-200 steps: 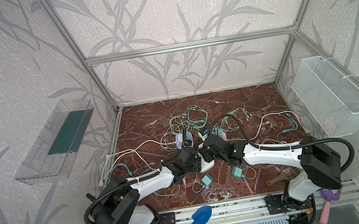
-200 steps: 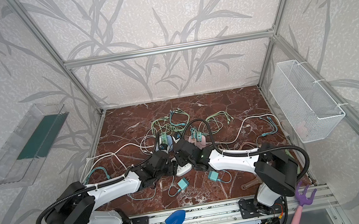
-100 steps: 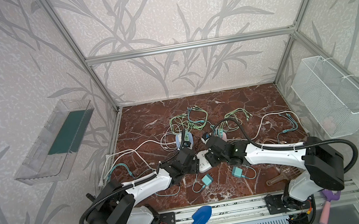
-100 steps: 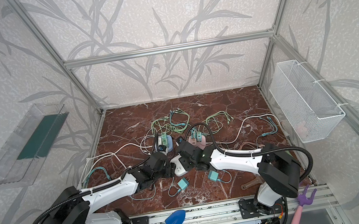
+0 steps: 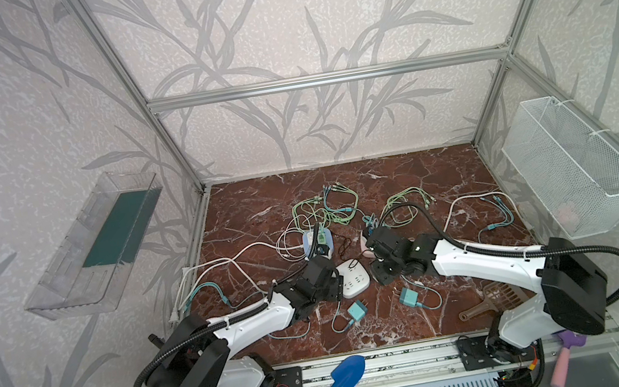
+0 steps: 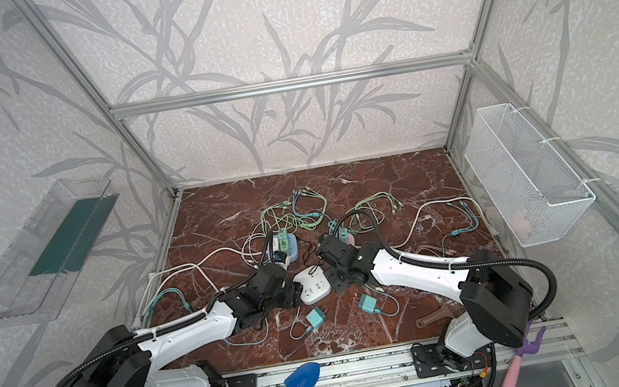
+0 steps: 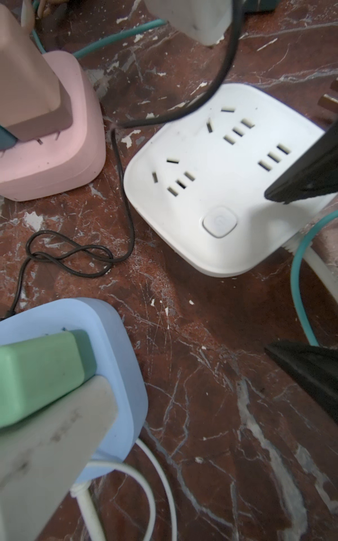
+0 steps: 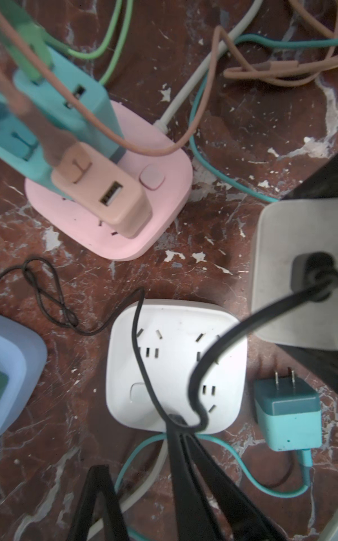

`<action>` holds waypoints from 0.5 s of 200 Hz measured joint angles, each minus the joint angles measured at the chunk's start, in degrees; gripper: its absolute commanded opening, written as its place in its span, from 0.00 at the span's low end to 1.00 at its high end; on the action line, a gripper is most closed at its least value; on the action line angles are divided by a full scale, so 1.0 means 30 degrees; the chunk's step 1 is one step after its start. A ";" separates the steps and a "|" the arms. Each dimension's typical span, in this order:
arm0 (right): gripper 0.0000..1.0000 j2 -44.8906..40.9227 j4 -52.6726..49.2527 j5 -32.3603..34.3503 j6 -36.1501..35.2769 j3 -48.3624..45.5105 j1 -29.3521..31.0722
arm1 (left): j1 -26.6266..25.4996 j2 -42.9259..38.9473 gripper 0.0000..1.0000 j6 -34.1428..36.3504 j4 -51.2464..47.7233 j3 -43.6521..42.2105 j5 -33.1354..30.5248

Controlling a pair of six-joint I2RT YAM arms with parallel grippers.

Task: Pull the plug off the socket
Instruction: 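Pull the white charger up out of the strip with the right gripper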

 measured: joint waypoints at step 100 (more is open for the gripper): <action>0.37 0.0576 -0.2302 -0.2703 0.0845 0.0291 -0.0233 | 0.0000 -0.0022 0.76 0.0248 -0.0007 0.0000 0.0109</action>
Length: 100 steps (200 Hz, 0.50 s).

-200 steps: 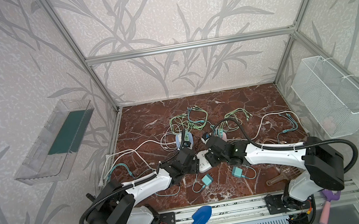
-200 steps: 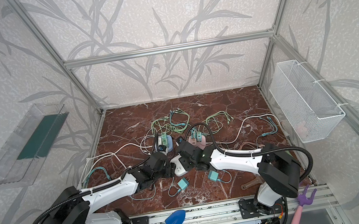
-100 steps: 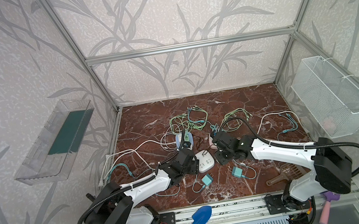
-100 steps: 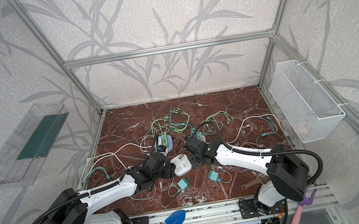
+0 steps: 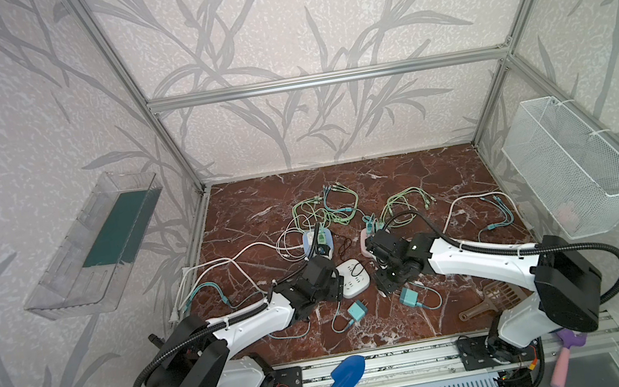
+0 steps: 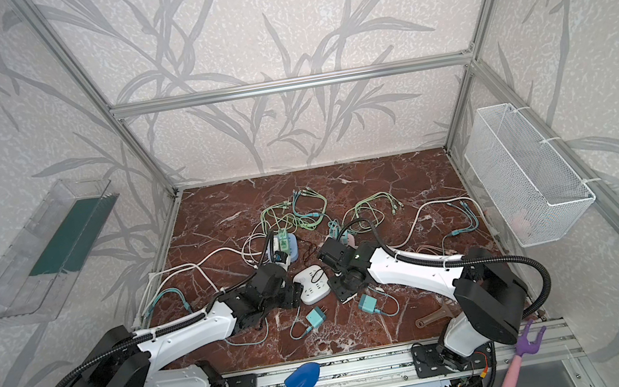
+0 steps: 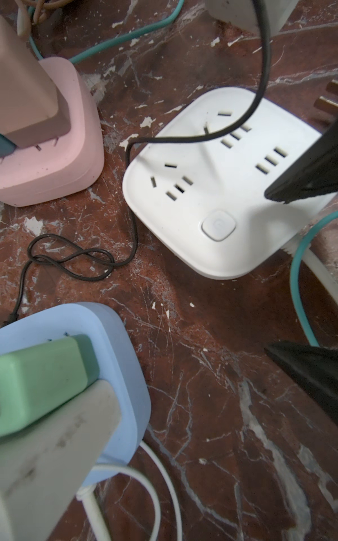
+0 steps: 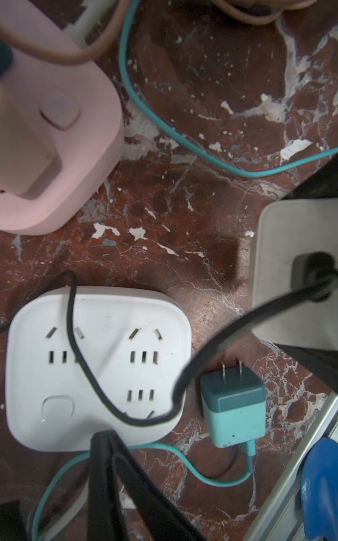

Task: Pull the plug off the socket
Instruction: 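Pull the white charger up out of the strip with the right gripper, then set the white charger down with the right gripper while the left gripper moves off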

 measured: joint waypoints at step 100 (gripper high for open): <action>0.42 0.1260 -0.0015 -0.1800 0.0554 0.0022 -0.0197 | 0.0000 0.0000 0.76 0.0160 -0.0007 0.0015 -0.0036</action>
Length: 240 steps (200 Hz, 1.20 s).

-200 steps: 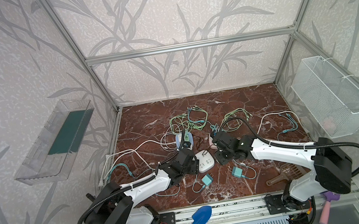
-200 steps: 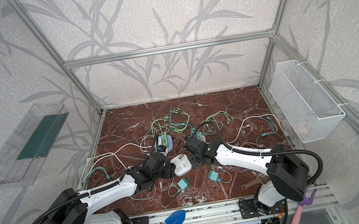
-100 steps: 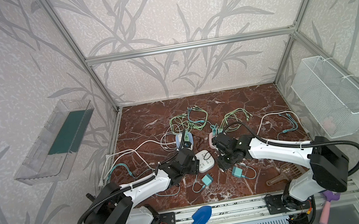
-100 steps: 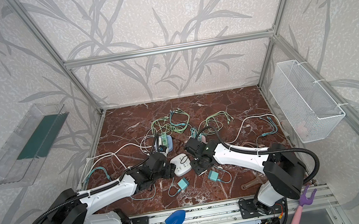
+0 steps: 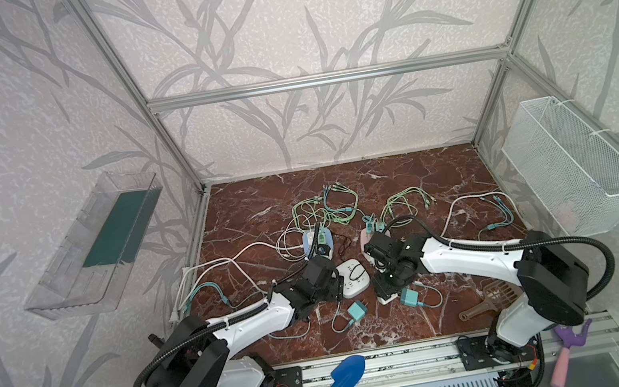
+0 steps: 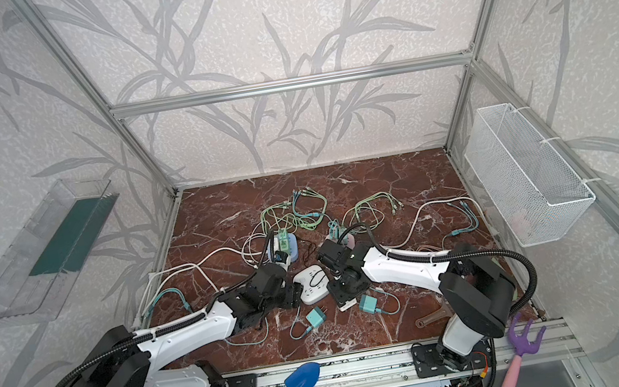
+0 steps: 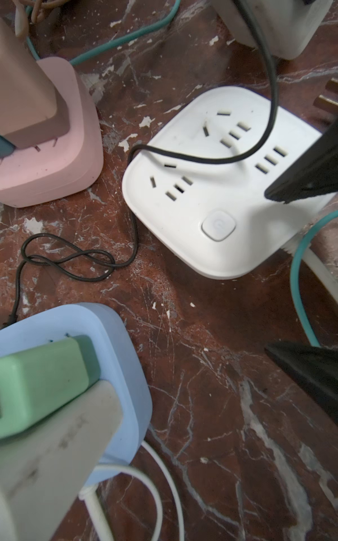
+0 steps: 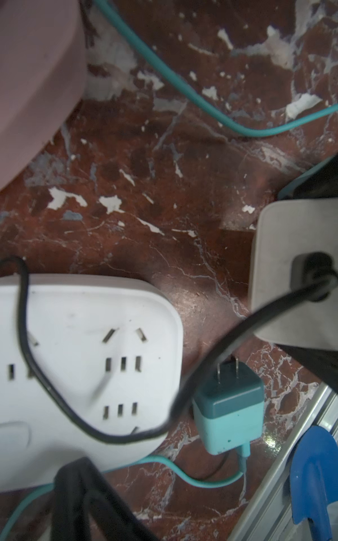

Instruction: Pull the plug off the socket

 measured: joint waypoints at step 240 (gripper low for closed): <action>0.69 -0.1712 0.3300 0.1180 0.0124 0.0444 -0.0743 | 0.2776 -0.3461 0.79 0.0809 -0.0503 0.0984 -0.4801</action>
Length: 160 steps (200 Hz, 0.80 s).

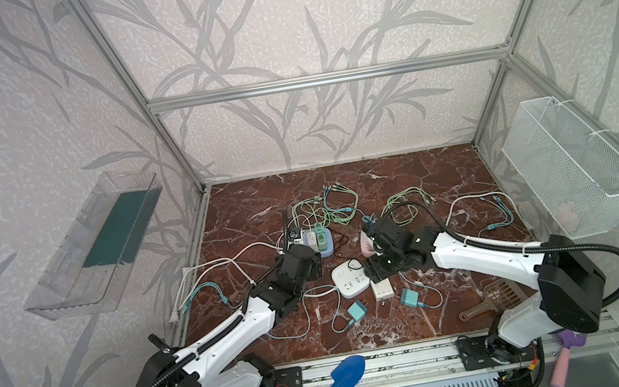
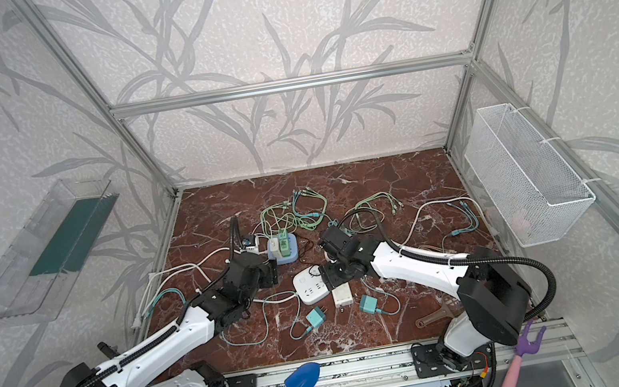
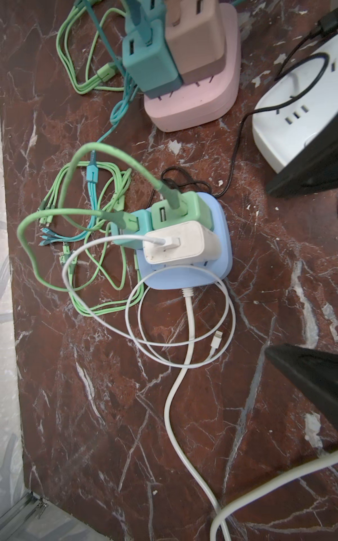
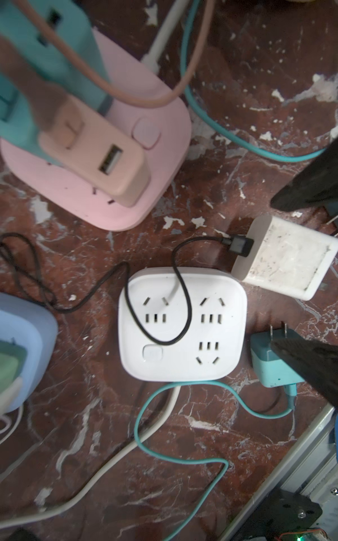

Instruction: Pull the plug off the socket

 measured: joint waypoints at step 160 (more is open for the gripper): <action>0.54 0.6739 0.5486 -0.0736 -0.0758 0.4765 -0.0634 | 0.2317 0.4051 0.70 -0.0066 0.1122 0.2528 0.3861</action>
